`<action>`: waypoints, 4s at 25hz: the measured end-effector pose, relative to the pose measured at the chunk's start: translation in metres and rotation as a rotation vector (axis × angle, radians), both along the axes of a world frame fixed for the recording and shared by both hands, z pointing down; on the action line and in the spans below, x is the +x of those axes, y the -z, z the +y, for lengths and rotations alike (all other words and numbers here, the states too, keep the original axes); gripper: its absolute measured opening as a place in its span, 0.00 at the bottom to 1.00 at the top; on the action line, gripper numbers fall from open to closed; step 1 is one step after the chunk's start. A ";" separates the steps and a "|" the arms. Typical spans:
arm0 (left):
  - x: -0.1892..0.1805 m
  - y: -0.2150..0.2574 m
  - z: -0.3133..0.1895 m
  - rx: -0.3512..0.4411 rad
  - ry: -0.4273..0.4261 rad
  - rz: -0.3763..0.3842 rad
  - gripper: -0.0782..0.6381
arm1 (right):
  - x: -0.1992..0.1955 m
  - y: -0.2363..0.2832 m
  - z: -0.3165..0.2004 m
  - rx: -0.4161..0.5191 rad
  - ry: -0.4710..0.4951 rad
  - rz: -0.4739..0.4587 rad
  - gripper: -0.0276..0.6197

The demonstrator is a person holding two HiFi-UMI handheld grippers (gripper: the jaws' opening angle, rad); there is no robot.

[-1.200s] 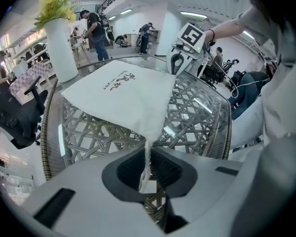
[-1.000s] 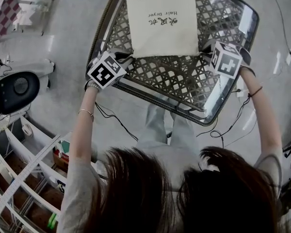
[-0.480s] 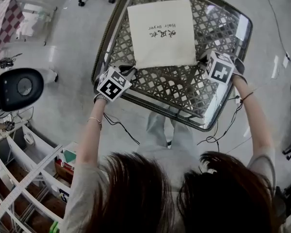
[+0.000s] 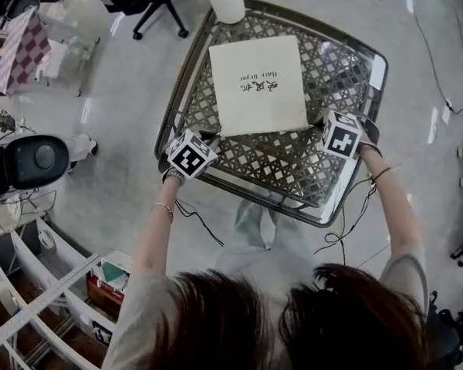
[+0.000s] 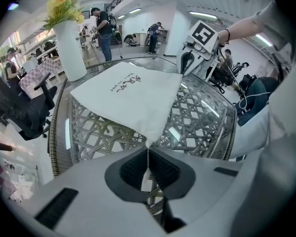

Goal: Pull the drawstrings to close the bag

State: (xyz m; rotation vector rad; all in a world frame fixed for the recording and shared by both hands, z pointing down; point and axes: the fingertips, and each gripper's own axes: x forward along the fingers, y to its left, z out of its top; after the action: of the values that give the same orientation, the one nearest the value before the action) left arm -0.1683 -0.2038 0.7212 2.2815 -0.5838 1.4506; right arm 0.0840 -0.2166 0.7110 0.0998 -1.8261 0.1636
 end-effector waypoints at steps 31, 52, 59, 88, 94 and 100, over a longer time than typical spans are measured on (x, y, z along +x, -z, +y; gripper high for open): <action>-0.002 0.149 -0.064 0.215 0.049 0.102 0.15 | 0.004 0.153 -0.057 0.295 -0.079 -0.071 0.08; -0.005 0.238 -0.094 0.402 0.053 0.138 0.15 | 0.003 0.235 -0.077 0.472 -0.101 -0.128 0.08; -0.013 0.263 -0.097 0.468 0.073 0.151 0.15 | -0.006 0.259 -0.078 0.532 -0.121 -0.165 0.08; -0.028 0.356 -0.113 0.725 0.238 0.227 0.15 | -0.004 0.352 -0.099 0.789 -0.314 -0.355 0.08; -0.027 0.362 -0.110 0.748 0.266 0.232 0.15 | 0.002 0.364 -0.094 0.811 -0.383 -0.411 0.08; -0.028 0.369 -0.109 0.781 0.309 0.254 0.15 | 0.009 0.374 -0.100 0.870 -0.448 -0.464 0.08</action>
State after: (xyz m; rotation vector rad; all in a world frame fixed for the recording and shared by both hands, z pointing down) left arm -0.1965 -0.3129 0.3525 2.6880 -1.5451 0.8369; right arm 0.0933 -0.3162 0.3374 1.1634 -2.1930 -0.3363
